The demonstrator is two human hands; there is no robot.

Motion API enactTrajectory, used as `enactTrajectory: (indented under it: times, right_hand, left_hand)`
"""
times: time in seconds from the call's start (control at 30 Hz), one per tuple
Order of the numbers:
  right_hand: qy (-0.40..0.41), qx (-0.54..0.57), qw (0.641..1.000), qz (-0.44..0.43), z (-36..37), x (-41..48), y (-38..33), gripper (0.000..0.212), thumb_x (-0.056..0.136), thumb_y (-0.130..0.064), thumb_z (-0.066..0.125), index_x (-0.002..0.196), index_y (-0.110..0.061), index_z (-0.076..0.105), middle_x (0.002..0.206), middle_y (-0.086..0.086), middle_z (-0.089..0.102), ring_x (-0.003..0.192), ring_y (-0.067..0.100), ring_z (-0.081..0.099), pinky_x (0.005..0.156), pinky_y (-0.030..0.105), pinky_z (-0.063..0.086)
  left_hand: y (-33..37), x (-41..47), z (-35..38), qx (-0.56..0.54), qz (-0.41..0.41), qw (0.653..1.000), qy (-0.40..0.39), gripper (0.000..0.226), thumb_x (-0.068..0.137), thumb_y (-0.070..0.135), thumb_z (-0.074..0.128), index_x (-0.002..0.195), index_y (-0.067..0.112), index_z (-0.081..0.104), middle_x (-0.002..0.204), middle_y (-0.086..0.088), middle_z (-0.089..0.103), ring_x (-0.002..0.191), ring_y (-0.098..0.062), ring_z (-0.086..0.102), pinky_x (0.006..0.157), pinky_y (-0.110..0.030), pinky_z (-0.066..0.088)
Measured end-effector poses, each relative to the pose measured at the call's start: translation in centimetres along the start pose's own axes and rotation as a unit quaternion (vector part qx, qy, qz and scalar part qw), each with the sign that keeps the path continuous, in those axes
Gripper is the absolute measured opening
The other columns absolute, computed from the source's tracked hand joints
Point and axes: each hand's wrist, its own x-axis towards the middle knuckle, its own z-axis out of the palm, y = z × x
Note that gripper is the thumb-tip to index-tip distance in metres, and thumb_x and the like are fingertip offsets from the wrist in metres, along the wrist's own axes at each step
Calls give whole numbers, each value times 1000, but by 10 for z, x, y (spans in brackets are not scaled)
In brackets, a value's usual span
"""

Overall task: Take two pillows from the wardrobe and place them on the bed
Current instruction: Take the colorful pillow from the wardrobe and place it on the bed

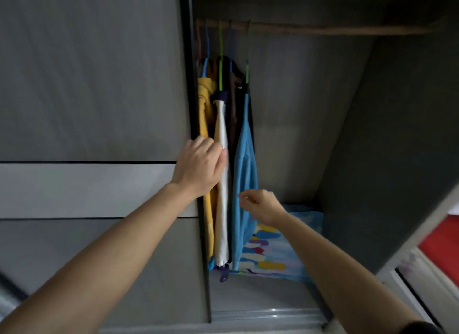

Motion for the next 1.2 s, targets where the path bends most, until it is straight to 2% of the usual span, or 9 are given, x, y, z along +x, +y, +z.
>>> enactTrajectory:
  times: [0.1,0.2,0.3,0.53,0.67,0.87,1.03,1.13,1.2]
  right_hand:
    - [50,-44,996,60,-37,-18,50,19,95,-28,54,93,-21,72,90,3,73,90,23,66,74,30,47]
    - [116,-51,984,125,-71,-42,98,22,92,-24,59,107,-20,74,105,7,75,102,26,67,88,33,52]
    - [151,-57,973,162,-96,-60,143,29,91,-22,61,118,-21,71,115,7,73,109,25,67,94,32,51]
    - [175,-43,958,222,-95,-28,276,34,87,-18,60,119,-20,69,116,10,72,110,30,65,95,41,52]
    - [129,-31,962,238,-58,36,348,40,90,-22,57,129,-21,63,124,8,68,116,29,62,98,36,49]
    - [4,-30,980,195,-12,135,427,43,93,-24,58,136,-20,55,133,13,60,115,32,60,99,37,46]
    - [-59,-29,982,179,17,198,466,43,93,-22,59,135,-19,55,131,13,58,107,30,63,96,36,48]
    - [-83,-46,979,178,38,225,491,46,92,-22,60,137,-18,53,131,16,55,109,35,61,97,39,48]
    - [-95,-56,978,176,56,240,510,52,91,-21,61,141,-17,48,134,18,51,117,37,56,101,41,46]
  left_hand:
    - [31,16,29,-36,36,998,-29,32,98,24,43,70,10,50,68,-8,55,68,-30,49,61,-42,39]
    - [64,31,65,-73,72,993,-52,30,96,22,47,68,10,50,67,-11,56,68,-34,52,60,-43,40]
    - [103,41,108,-107,79,988,-82,29,95,21,48,69,9,51,69,-15,58,72,-37,55,63,-46,44]
    - [159,18,255,-133,55,974,-176,29,95,21,46,70,8,53,72,-15,62,72,-36,57,62,-42,39]
    - [163,-6,350,-119,30,960,-250,32,94,23,41,71,6,54,74,-19,62,73,-38,57,62,-43,40]
    - [140,-26,471,-85,-63,936,-335,38,94,25,33,76,1,56,79,-30,59,77,-42,56,68,-48,41]
    - [124,-58,529,-49,-172,903,-390,33,98,20,37,77,0,54,82,-31,57,81,-43,55,75,-52,40]
    - [115,-74,556,-36,-178,893,-411,31,96,22,42,79,1,55,83,-29,59,84,-43,57,75,-51,43]
    - [108,-85,578,-46,-182,890,-415,25,93,27,49,87,4,57,90,-23,61,88,-40,58,75,-48,43]
